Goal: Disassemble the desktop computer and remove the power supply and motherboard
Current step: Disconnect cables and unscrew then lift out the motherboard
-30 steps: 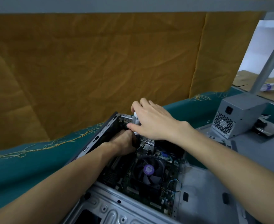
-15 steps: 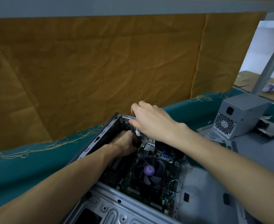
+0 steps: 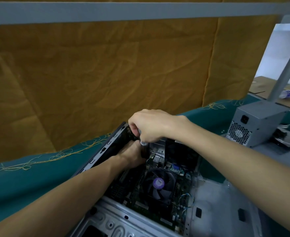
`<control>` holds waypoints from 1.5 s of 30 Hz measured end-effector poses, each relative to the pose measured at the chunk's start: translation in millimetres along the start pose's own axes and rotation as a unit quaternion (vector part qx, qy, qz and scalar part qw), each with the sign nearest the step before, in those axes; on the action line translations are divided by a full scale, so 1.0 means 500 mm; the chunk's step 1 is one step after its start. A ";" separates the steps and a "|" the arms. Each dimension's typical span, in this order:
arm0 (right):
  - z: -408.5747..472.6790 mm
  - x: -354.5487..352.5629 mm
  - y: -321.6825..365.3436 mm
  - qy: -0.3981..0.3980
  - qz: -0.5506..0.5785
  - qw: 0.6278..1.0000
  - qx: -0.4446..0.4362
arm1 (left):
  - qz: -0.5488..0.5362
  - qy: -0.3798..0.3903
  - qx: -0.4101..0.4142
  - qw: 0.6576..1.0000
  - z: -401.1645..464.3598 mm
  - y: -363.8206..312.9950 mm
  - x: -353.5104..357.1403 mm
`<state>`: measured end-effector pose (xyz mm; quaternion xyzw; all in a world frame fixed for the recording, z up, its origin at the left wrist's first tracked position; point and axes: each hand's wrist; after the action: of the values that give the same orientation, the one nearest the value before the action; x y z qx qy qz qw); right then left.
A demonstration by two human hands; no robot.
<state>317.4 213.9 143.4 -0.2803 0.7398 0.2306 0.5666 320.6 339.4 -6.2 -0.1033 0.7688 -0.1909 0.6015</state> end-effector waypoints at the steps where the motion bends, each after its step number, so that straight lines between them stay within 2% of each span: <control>1: 0.002 -0.006 0.004 0.034 0.012 0.999 -0.002 | 0.006 0.001 0.002 1.000 0.001 0.001 0.001; 3: 0.008 0.004 0.016 0.015 -0.009 1.000 0.002 | 0.016 -0.002 0.005 1.000 0.002 0.004 0.004; 6: 0.015 0.044 0.016 -0.121 -0.084 0.989 0.036 | -0.001 -0.014 0.008 1.000 0.004 0.006 0.004; 8: 0.019 0.062 0.004 -0.177 -0.046 0.983 0.008 | -0.005 -0.014 0.008 1.000 0.004 0.005 0.004; 9: 0.019 0.064 -0.007 -0.173 0.015 0.985 -0.012 | -0.008 -0.015 0.013 1.000 0.005 0.005 0.004; 12: 0.009 0.059 -0.033 -0.080 0.197 0.976 -0.053 | -0.017 -0.026 0.035 0.999 0.006 0.004 0.006; 13: 0.007 0.059 -0.033 -0.076 0.183 0.979 -0.053 | -0.014 -0.026 0.033 0.999 0.007 0.004 0.005; 14: 0.007 0.062 -0.029 -0.098 0.121 0.987 -0.034 | -0.010 -0.026 0.030 0.999 0.008 0.004 0.006; 16: 0.012 0.072 -0.023 -0.188 -0.044 0.980 0.038 | 0.002 -0.022 0.020 1.000 0.011 0.007 0.006; 18: 0.012 0.073 -0.019 -0.217 -0.068 0.972 0.064 | 0.010 -0.015 0.012 1.000 0.011 0.007 0.006; 20: 0.010 0.071 -0.023 -0.186 0.015 0.982 0.021 | 0.014 -0.013 0.014 1.000 0.013 0.008 0.006; 23: -0.004 0.056 -0.035 -0.083 0.187 0.977 -0.051 | 0.013 -0.008 0.022 1.000 0.015 0.008 0.006; 24: -0.006 0.055 -0.037 -0.061 0.197 0.977 -0.054 | 0.015 -0.008 0.021 1.000 0.016 0.009 0.007; 25: -0.006 0.057 -0.035 -0.064 0.174 0.982 -0.048 | 0.017 -0.009 0.017 1.000 0.017 0.009 0.008; 27: -0.002 0.068 -0.027 -0.133 0.065 0.989 -0.013 | 0.021 -0.018 0.014 1.000 0.019 0.007 0.009; 29: 0.002 0.078 -0.016 -0.203 -0.040 0.978 0.022 | 0.017 -0.021 0.023 0.999 0.020 0.005 0.007; 30: 0.004 0.082 -0.012 -0.222 -0.058 0.973 0.012 | 0.009 -0.016 0.025 1.000 0.019 0.005 0.007; 32: 0.005 0.079 -0.016 -0.194 0.008 0.980 -0.039 | 0.001 -0.012 0.029 1.000 0.015 0.004 0.006; 34: -0.002 0.068 -0.031 -0.095 0.155 0.980 -0.077 | -0.010 -0.015 0.038 0.999 0.011 0.003 0.008; 35: -0.008 0.064 -0.035 -0.063 0.191 0.976 -0.085 | -0.020 -0.015 0.038 0.999 0.008 0.001 0.008; 36: -0.011 0.063 -0.035 -0.061 0.168 0.981 -0.081 | -0.023 -0.016 0.034 0.999 0.007 0.000 0.007; 38: -0.007 0.072 -0.028 -0.140 0.011 0.990 -0.030 | -0.009 -0.013 0.025 1.000 0.006 -0.001 0.003; 39: -0.005 0.073 -0.026 -0.180 -0.056 0.982 0.008 | -0.003 -0.012 0.025 1.000 0.006 0.000 0.003; 40: -0.003 0.073 -0.026 -0.197 -0.072 0.977 0.028 | -0.004 -0.011 0.027 1.000 0.007 0.001 0.003; 42: -0.001 0.070 -0.031 -0.168 0.002 0.986 0.011 | -0.013 0.001 0.020 1.000 0.008 0.001 0.001; 45: -0.018 0.055 -0.043 -0.069 0.164 0.983 -0.049 | -0.007 0.021 -0.007 1.000 0.010 -0.002 -0.007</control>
<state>320.2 187.9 118.2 -0.1664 0.7226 0.3753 0.5561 326.0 338.9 -3.7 -0.1087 0.7820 -0.1920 0.5829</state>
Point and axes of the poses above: each hand's wrist, its own z-axis towards the middle knuckle, its own x-axis out of the palm, y = z × x, and after that the axes turned 7 degrees about y, right-handed
